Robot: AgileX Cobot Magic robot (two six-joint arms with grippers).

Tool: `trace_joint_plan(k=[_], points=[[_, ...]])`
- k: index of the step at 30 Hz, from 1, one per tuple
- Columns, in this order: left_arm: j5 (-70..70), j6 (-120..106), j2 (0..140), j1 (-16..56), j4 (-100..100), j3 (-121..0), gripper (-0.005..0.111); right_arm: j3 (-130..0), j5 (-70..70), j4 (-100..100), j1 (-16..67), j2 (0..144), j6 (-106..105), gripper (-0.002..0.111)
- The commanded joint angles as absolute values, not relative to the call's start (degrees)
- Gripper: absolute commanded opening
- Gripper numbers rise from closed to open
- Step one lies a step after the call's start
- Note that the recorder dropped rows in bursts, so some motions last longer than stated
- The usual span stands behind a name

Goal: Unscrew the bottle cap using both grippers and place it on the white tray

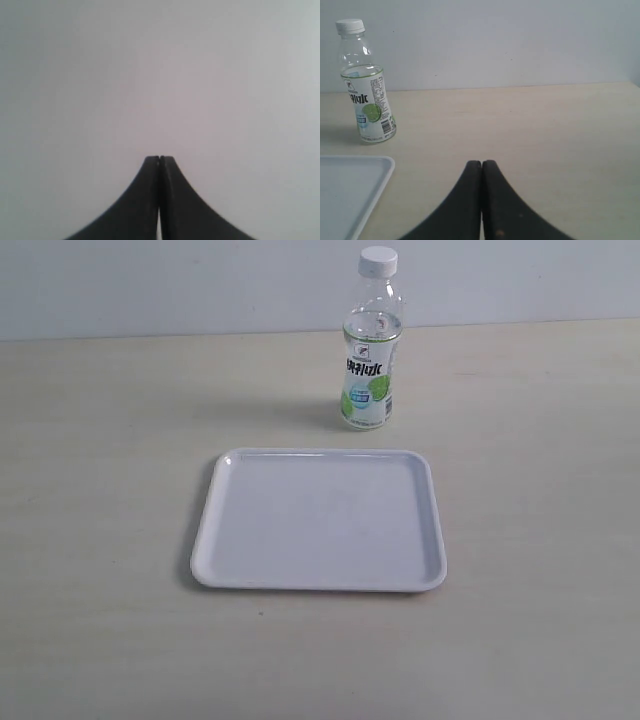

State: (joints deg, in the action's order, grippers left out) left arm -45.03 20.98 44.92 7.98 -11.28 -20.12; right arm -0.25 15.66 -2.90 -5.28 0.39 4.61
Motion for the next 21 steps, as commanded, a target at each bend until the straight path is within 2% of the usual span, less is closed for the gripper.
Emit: trace_joint_plan(k=[1, 9, 11, 14, 16, 19, 21], points=[[-51.4, 27.3, 66.8, 7.9, -28.0, -27.6, 0.0, 0.0, 15.1, -2.9, -5.6, 0.0, 4.6, 0.0], [-64.9, 27.5, 102.6, 9.0, -49.6, -41.5, 0.001, 0.0, 15.1, -2.9, -5.6, 0.0, 4.6, 0.0], [-65.3, 27.3, 109.2, 10.8, -50.5, -44.8, 0.006, 0.0, 15.1, -2.9, -5.6, 0.0, 4.6, 0.0], [-65.3, 27.0, 118.6, 13.7, -50.5, -49.9, 0.027, 0.0, 15.1, -2.9, -5.6, 0.0, 4.6, 0.0], [-65.6, 27.0, 123.0, 15.4, -50.2, -53.5, 0.045, 0.0, 15.1, -2.9, -5.6, 0.0, 4.6, 0.0], [-67.8, 27.0, 128.3, 17.6, -49.0, -58.4, 0.08, 0.0, 15.1, -2.9, -5.6, 0.0, 4.6, 0.0], [-68.7, 27.0, 130.6, 19.0, -47.6, -61.3, 0.096, 0.0, 15.1, -2.9, -5.6, 0.0, 4.6, 0.0]])
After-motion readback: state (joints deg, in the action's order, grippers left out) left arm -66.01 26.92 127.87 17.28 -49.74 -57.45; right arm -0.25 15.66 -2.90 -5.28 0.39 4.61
